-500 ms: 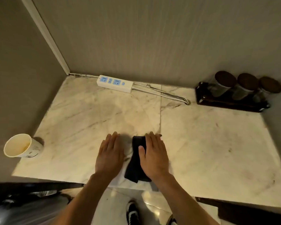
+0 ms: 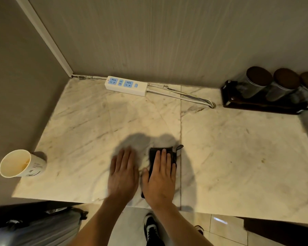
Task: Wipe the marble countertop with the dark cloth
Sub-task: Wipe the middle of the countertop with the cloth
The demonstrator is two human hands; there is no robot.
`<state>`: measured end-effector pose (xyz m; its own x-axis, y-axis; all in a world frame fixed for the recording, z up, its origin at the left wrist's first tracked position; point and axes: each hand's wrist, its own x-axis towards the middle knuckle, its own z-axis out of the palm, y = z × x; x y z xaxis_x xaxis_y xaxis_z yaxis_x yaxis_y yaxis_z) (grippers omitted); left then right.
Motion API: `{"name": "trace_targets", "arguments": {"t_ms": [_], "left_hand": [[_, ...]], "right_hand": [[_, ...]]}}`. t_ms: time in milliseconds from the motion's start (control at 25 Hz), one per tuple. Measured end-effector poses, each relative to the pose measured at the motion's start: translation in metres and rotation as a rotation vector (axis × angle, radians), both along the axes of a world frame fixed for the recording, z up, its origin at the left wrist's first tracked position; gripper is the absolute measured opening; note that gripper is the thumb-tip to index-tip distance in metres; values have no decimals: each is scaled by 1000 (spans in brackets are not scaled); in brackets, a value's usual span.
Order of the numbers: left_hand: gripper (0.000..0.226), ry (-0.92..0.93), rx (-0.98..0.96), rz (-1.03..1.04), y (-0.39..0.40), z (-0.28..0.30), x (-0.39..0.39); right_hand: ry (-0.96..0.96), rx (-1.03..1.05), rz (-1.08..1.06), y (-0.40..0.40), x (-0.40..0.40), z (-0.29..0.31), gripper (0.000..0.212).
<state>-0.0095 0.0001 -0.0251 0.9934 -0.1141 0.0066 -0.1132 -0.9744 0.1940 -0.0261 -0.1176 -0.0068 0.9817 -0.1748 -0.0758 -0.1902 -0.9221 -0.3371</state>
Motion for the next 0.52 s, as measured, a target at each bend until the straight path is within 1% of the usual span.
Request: {"name": "trace_targets", "arguments": {"t_ms": [200,320,520], "left_hand": [[52,-20,-3,48,-5,6,-2],[52,-20,-8,27,-14,9,-5],[54,-15,-42,15,-40,9,-10]], "right_hand": [[-17,-44,39,-16,-19,-2,65],[-42,-41,77,-35,-34,-4,66],[-28,-23,165,-64,-46,-8,68]]}}
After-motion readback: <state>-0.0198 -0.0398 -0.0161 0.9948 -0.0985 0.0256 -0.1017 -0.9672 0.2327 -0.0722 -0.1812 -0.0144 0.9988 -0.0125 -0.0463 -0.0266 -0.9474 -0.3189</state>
